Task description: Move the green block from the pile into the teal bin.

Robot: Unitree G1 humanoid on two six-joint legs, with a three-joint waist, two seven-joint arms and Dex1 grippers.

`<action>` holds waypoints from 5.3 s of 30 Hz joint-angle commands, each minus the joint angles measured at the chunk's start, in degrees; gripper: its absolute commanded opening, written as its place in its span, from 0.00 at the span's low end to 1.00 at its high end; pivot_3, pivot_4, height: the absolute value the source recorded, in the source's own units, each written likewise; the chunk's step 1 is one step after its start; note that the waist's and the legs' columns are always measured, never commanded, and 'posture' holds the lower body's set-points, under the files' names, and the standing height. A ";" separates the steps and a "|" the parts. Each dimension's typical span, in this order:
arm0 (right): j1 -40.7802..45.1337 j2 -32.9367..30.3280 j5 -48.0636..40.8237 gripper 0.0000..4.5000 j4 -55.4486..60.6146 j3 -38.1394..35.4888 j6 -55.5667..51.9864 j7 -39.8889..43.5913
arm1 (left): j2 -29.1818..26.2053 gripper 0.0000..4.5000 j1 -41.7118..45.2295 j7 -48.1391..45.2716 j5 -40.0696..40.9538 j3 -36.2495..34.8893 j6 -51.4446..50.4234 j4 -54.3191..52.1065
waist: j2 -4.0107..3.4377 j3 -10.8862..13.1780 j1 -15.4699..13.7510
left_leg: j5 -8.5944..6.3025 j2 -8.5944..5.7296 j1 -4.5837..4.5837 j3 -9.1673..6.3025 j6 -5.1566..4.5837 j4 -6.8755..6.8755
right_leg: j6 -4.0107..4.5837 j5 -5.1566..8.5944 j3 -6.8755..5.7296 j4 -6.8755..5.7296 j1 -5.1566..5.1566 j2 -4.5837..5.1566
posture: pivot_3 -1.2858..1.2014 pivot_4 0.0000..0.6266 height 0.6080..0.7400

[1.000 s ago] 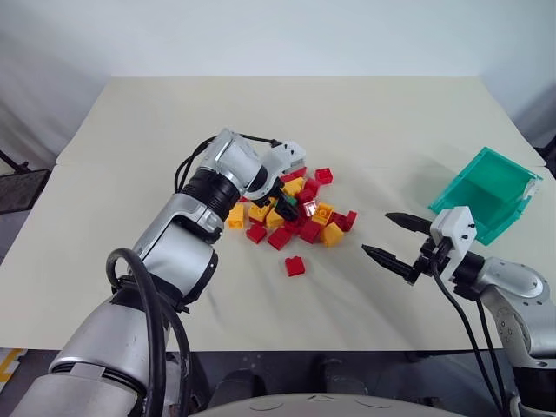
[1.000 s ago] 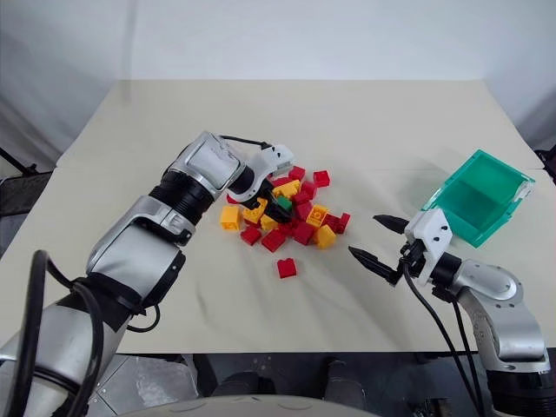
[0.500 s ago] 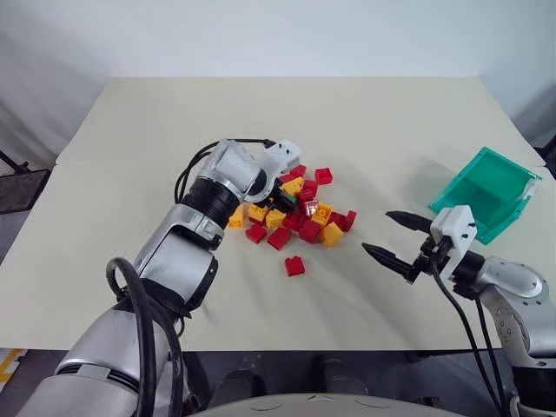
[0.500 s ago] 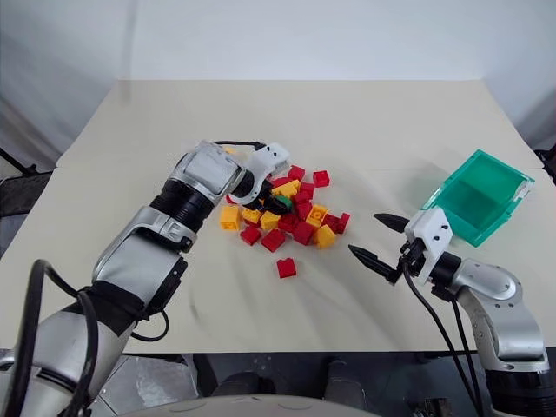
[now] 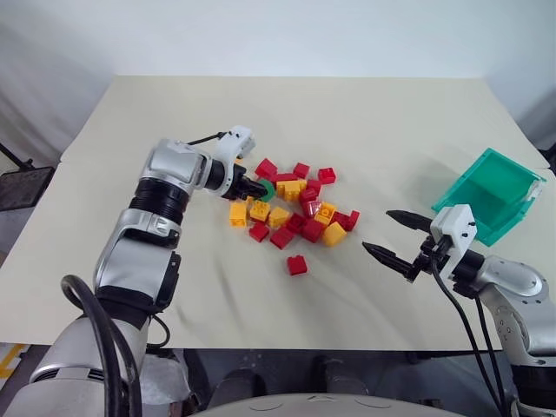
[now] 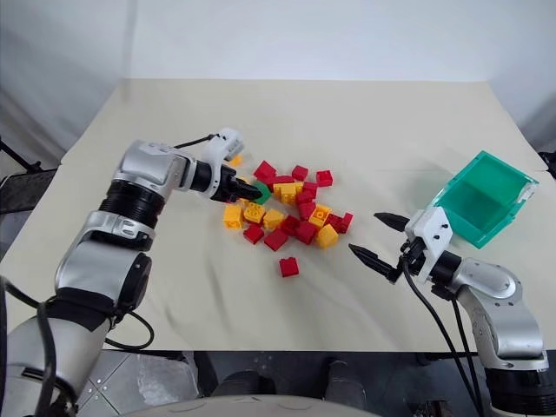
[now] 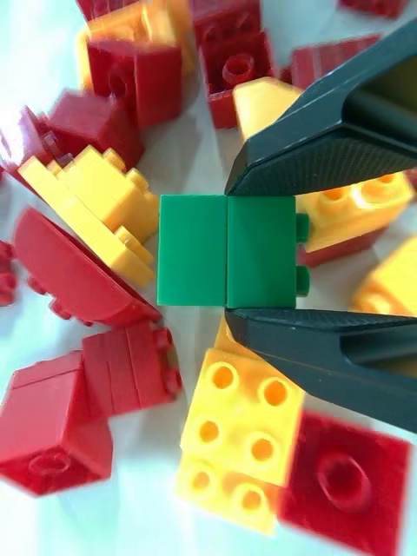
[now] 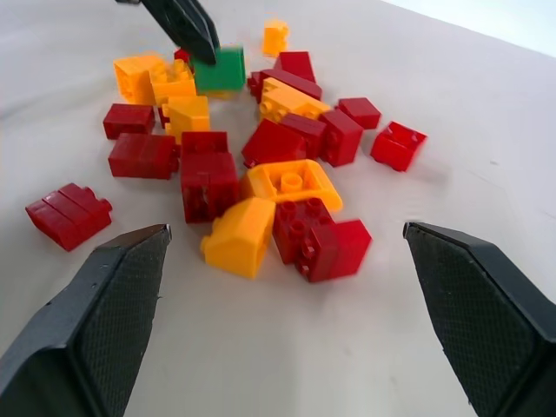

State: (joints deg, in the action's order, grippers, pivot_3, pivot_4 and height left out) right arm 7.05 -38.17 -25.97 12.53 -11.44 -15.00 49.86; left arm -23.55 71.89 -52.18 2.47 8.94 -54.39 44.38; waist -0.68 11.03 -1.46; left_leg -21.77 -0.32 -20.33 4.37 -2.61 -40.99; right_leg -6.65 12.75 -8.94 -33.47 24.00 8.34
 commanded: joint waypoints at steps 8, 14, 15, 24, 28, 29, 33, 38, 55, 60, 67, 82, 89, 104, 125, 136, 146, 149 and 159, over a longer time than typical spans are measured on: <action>0.47 -1.78 -1.43 1.00 -0.14 -1.92 0.23 2.69 | -1.73 0.33 -4.42 -6.73 9.39 -4.96 2.23 -15.71 | 0.00 0.00 0.03 | 0.00 0.01 -0.01 -0.03 0.00 0.01 | 0.00 0.00 -0.03 -0.01 0.00 0.00 | 0.52 0.24 1.00; -0.21 -4.68 -2.62 1.00 -0.68 -4.08 -0.63 4.83 | 3.10 0.33 -6.78 -9.06 9.59 2.62 3.67 -22.73 | 0.00 0.00 -0.15 | 0.00 -0.04 -0.03 -0.04 -0.02 -0.03 | -0.03 -0.01 -0.04 0.01 -0.03 0.03 | 0.52 0.24 1.00; -0.51 -5.21 -2.73 1.00 -0.67 -4.51 -0.68 5.18 | 3.97 0.33 -7.04 -9.73 9.20 4.38 4.66 -23.41 | 0.00 0.00 -0.04 | 0.00 -0.03 -0.03 -0.03 -0.02 -0.04 | -0.02 -0.01 -0.04 0.01 -0.03 0.02 | 0.52 0.24 1.00; -7.34 -9.60 -3.65 1.00 2.35 -12.43 -3.08 5.45 | 13.23 0.33 -5.16 -12.63 3.58 16.15 18.53 -17.99 | 0.01 0.01 -0.15 | -0.01 0.00 -0.03 0.03 -0.04 -0.04 | -0.01 -0.01 0.00 0.04 -0.03 0.00 | 0.52 0.24 1.00; -10.53 -9.57 -4.19 1.00 5.11 -14.69 -4.24 4.43 | 16.73 0.33 -4.85 -13.11 1.90 18.40 21.25 -15.51 | 0.01 0.01 -0.17 | -0.04 -0.01 -0.04 0.02 -0.09 -0.03 | -0.01 -0.01 -0.02 0.06 -0.02 0.03 | 0.52 0.24 1.00; -11.10 -9.38 -4.33 1.00 5.89 -15.05 -4.51 4.10 | 17.49 0.33 -5.07 -12.93 1.09 19.13 22.08 -14.55 | 0.01 0.01 -0.18 | -0.07 -0.01 -0.04 0.02 -0.14 -0.05 | -0.01 -0.01 -0.01 0.06 -0.02 0.04 | 0.52 0.24 1.00; -11.98 -8.90 -4.64 1.00 7.83 -15.21 -5.38 2.91 | 20.18 0.33 -4.81 -12.61 -0.61 20.06 24.03 -11.01 | 0.01 0.01 -0.20 | -0.10 -0.03 -0.06 0.02 -0.23 -0.10 | -0.03 -0.02 -0.01 0.11 -0.03 0.09 | 0.52 0.24 1.00; -11.73 -8.72 -4.93 1.00 8.82 -14.75 -6.14 1.83 | 22.61 0.52 -3.36 -13.16 0.77 17.16 24.09 -6.43 | 0.01 0.01 -0.19 | -0.13 -0.02 -0.08 -0.01 -0.28 -0.10 | -0.03 -0.03 -0.02 0.14 -0.02 0.11 | 0.52 0.24 1.00; -7.15 -15.59 -4.90 1.00 4.87 -12.14 -9.21 7.86 | -1.03 0.99 -21.18 -16.79 6.58 4.54 21.84 -36.47 | -0.05 0.00 0.11 | -0.17 0.01 -0.07 -0.06 -0.28 -0.11 | -0.06 -0.05 -0.05 0.11 0.00 0.14 | 0.52 0.24 1.00; -6.62 -18.73 -6.47 1.00 3.39 -14.62 -12.32 10.11 | -7.24 0.99 -35.94 -19.61 14.16 -6.26 29.46 -41.10 | -0.07 -0.02 -0.02 | -0.19 -0.02 -0.09 -0.15 -0.28 -0.21 | -0.08 -0.06 -0.07 0.15 -0.07 0.19 | 0.52 0.24 1.00; -12.54 -22.59 -7.97 1.00 4.41 -22.29 -16.76 15.05 | -6.32 0.99 -47.48 -25.88 24.06 -15.75 44.99 -42.78 | -0.08 -0.02 -0.57 | -0.22 -0.01 -0.15 -0.56 -0.23 -0.33 | -0.07 -0.07 -0.07 0.37 -0.32 0.23 | 0.52 0.24 1.00; -8.51 -30.82 -3.97 1.00 10.81 -11.53 -16.33 22.49 | -7.44 0.99 -52.74 -28.93 29.05 -17.38 51.04 -43.64 | -0.14 -0.05 0.49 | -0.27 0.02 0.02 -0.47 -0.19 -0.20 | -0.06 -0.10 -0.02 0.47 -0.38 0.19 | 0.52 0.24 1.00; 21.24 -26.98 8.40 1.00 -2.97 16.62 -7.22 31.73 | -6.35 0.99 -54.31 -25.88 29.57 -17.12 51.76 -47.66 | -0.20 0.01 1.39 | -0.30 0.10 0.00 -0.44 -0.06 -0.08 | 0.12 -0.05 -0.05 0.45 -0.25 0.17 | 0.52 0.24 1.00; 35.41 -14.41 22.61 0.91 -19.02 36.34 0.37 39.46 | -7.66 1.00 -61.75 -20.69 30.83 -18.01 51.27 -55.23 | -0.20 0.00 1.40 | -0.32 0.06 -0.15 -0.44 -0.11 -0.19 | -0.01 -0.11 -0.33 0.54 -0.24 0.11 | 0.52 0.24 1.00; 25.37 -23.94 15.55 0.34 -15.66 7.68 -13.69 22.77 | -4.41 1.00 -53.34 -14.55 28.43 -13.52 50.67 -49.97 | -0.25 0.01 0.27 | -0.33 0.06 -0.15 -0.42 -0.09 -0.17 | -0.01 -0.11 -0.31 0.55 -0.23 0.11 | 0.52 0.24 1.00; 31.34 -23.96 28.68 0.34 -38.40 9.48 -4.37 2.11 | 4.66 1.00 -40.66 -7.11 21.22 -6.64 52.45 -40.26 | -0.25 0.02 0.35 | -0.26 -0.01 -0.07 -0.02 -0.22 -0.09 | -0.19 -0.22 -0.20 0.59 -0.24 0.10 | 0.52 0.24 1.00; 41.66 -17.01 33.11 0.56 -55.31 13.55 5.10 -5.11 | 6.53 1.00 -37.52 -7.77 19.98 -4.42 52.15 -37.15 | -0.28 0.01 1.45 | -0.22 0.06 -0.05 0.08 -0.20 -0.01 | -0.18 -0.21 -0.16 0.60 -0.21 0.01 | 0.52 0.24 1.00; 42.09 -17.56 33.15 0.78 -56.05 13.44 5.94 -4.59 | 6.16 1.00 -37.91 -7.09 19.61 -4.76 52.09 -37.25 | -0.29 0.01 1.33 | -0.21 0.05 -0.11 -0.02 -0.21 -0.02 | -0.19 -0.21 -0.20 0.62 -0.21 0.02 | 0.52 0.24 1.00; 30.63 -22.98 22.44 0.99 -37.91 6.40 2.37 9.69 | -0.04 1.00 -42.47 -4.39 22.63 -9.91 45.20 -43.71 | -0.35 0.03 1.42 | -0.21 0.07 -0.13 -0.11 -0.21 -0.02 | -0.20 -0.22 -0.22 0.66 -0.21 0.01 | 0.52 0.24 1.00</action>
State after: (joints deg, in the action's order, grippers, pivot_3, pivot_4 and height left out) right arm 38.39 -59.32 -0.63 -29.37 -2.24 -11.94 57.20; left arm -22.93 29.67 -57.28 23.57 0.69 -8.70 3.91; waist -1.03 11.06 -0.03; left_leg -21.99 -0.25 -20.46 4.26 -2.82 -41.02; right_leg -6.85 12.53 -9.16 -32.82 23.78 8.36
